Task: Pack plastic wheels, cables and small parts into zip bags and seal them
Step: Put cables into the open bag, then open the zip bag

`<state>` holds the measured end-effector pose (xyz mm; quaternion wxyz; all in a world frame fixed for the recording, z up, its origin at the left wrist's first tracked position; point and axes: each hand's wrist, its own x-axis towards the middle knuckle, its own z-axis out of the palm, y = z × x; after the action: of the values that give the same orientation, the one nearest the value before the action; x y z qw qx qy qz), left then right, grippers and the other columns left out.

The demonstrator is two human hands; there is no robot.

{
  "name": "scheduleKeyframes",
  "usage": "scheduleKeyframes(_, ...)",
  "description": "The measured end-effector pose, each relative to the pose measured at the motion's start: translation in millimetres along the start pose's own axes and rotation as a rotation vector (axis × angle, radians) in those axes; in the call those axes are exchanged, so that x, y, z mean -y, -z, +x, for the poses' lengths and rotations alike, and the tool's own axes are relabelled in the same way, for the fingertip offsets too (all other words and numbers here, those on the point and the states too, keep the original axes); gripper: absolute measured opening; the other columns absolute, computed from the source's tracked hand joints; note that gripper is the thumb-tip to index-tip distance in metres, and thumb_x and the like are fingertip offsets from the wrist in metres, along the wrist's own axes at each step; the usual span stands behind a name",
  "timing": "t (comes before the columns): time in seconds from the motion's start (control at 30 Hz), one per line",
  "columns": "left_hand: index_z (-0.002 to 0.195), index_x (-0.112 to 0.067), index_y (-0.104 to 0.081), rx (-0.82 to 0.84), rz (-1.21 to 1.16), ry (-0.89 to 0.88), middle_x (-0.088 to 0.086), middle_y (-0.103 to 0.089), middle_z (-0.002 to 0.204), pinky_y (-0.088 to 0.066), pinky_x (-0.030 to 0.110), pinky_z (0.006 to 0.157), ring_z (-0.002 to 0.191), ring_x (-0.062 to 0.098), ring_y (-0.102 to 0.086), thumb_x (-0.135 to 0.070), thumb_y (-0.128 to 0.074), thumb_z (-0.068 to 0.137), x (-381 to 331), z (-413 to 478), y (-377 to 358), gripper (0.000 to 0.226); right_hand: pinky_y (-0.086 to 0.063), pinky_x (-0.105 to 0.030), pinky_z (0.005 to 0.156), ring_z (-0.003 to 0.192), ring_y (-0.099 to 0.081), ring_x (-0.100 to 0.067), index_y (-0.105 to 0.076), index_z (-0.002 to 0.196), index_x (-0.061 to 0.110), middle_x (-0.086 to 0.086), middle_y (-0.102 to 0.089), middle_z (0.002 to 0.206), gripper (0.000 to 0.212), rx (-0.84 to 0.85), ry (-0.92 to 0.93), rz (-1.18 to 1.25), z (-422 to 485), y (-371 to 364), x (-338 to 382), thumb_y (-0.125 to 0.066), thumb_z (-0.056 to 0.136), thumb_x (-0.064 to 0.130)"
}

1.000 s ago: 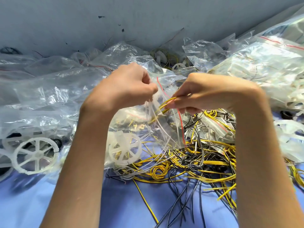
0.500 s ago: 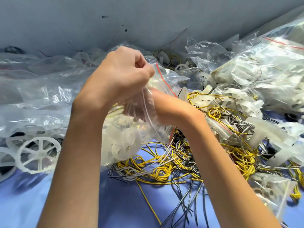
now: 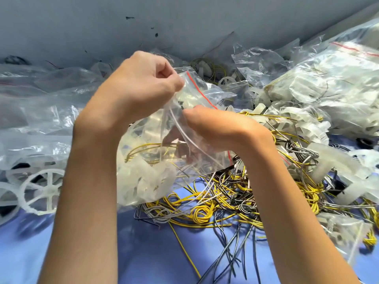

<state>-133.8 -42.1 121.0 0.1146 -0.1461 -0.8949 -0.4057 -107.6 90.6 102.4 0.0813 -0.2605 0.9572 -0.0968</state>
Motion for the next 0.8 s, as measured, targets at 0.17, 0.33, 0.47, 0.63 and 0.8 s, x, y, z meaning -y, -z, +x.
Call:
scheduleKeyframes(0.17, 0.067, -0.021, -0.063, -0.005, 0.027, -0.031, -0.009, -0.057, 0.06, -0.035, 0.025, 0.061, 0.056, 0.007, -0.047, -0.03, -0.062, 0.082, -3.6, -0.2, -4.7, 0.017, -0.034, -0.02, 0.073, 0.081, -0.047, -0.025, -0.059, 0.092, 0.004, -0.015, -0.057, 0.09, 0.023, -0.217, 0.03, 0.045, 7.6, -5.5, -0.1, -0.037, 0.096, -0.001)
scheduleKeyframes(0.33, 0.066, -0.022, -0.062, -0.124, 0.093, 0.026, -0.009, -0.056, 0.06, -0.035, 0.023, 0.056, 0.053, 0.003, -0.047, -0.031, -0.06, 0.085, 2.4, 1.4, -1.7, 0.021, -0.042, -0.011, 0.056, 0.066, -0.059, 0.006, -0.066, 0.077, 0.02, 0.026, -0.066, 0.07, 0.011, -0.089, 0.11, 0.111, -0.6, -1.0, -9.2, -0.066, 0.088, 0.021)
scheduleKeyframes(0.47, 0.065, -0.02, -0.057, -0.303, 0.224, 0.106, 0.007, -0.067, 0.086, -0.042, 0.029, 0.073, 0.089, 0.027, -0.06, -0.037, -0.058, 0.085, 10.3, 3.0, 2.5, 0.027, -0.054, -0.023, 0.076, 0.083, -0.068, -0.009, -0.074, 0.099, 0.018, 0.004, -0.075, 0.089, 0.017, -0.375, 0.123, 0.426, -7.9, 10.9, -27.7, -0.066, 0.085, 0.015)
scheduleKeyframes(0.63, 0.062, -0.022, -0.053, -0.322, 0.308, 0.183, 0.008, -0.066, 0.087, -0.046, 0.034, 0.079, 0.096, 0.031, -0.06, -0.034, -0.069, 0.075, 21.0, 3.1, 7.3, 0.024, -0.043, -0.019, 0.054, 0.061, -0.054, -0.013, -0.072, 0.081, 0.014, 0.001, -0.064, 0.066, 0.019, -0.579, -0.075, 0.305, -9.3, 13.3, -44.6, -0.053, 0.077, 0.016)
scheduleKeyframes(0.8, 0.064, -0.023, -0.05, -0.338, 0.361, 0.236, 0.012, -0.067, 0.097, -0.048, 0.04, 0.084, 0.099, 0.035, -0.059, -0.029, -0.067, 0.077, 28.5, 4.1, 13.3, 0.022, -0.045, -0.027, 0.06, 0.069, -0.061, -0.019, -0.066, 0.088, 0.004, -0.011, -0.07, 0.08, 0.022, -0.407, -0.301, 0.206, -1.2, 6.6, -50.5, -0.048, 0.082, 0.014)
